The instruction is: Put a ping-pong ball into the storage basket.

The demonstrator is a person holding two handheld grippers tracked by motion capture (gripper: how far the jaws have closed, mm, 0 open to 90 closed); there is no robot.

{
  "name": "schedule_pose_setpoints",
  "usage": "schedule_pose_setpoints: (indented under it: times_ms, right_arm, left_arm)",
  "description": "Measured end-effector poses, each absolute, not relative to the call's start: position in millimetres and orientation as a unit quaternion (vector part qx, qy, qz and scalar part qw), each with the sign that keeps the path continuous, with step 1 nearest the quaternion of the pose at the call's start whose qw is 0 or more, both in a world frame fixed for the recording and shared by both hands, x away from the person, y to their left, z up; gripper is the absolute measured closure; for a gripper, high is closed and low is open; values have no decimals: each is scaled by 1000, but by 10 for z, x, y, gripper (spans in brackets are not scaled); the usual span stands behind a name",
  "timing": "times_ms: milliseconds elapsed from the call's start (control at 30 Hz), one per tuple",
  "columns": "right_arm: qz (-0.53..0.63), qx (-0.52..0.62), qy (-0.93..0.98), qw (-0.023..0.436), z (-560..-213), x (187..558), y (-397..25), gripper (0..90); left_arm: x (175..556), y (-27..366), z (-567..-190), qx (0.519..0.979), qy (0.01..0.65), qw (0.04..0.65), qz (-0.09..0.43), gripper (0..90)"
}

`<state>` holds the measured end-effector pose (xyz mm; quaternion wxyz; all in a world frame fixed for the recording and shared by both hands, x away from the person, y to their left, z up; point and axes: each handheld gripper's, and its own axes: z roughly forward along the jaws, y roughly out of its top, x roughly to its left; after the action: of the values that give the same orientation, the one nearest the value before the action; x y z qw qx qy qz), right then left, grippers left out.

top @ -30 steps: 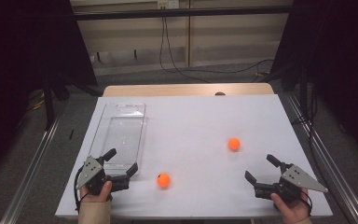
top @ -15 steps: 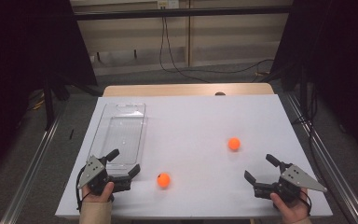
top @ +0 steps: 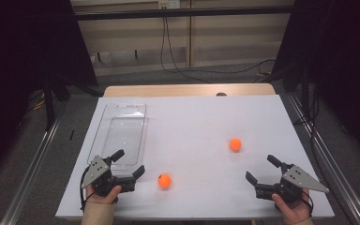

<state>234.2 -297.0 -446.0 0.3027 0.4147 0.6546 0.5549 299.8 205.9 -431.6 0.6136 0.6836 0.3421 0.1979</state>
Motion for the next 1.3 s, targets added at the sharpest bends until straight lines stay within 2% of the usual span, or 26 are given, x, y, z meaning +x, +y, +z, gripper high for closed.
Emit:
schedule_pose_setpoints:
  times_ms: [1300]
  right_arm:
    - [556, 413, 657, 299, -4466, 2345, -2962, 18]
  left_arm:
    - [3025, 1828, -4313, 711, 303, 610, 175, 18]
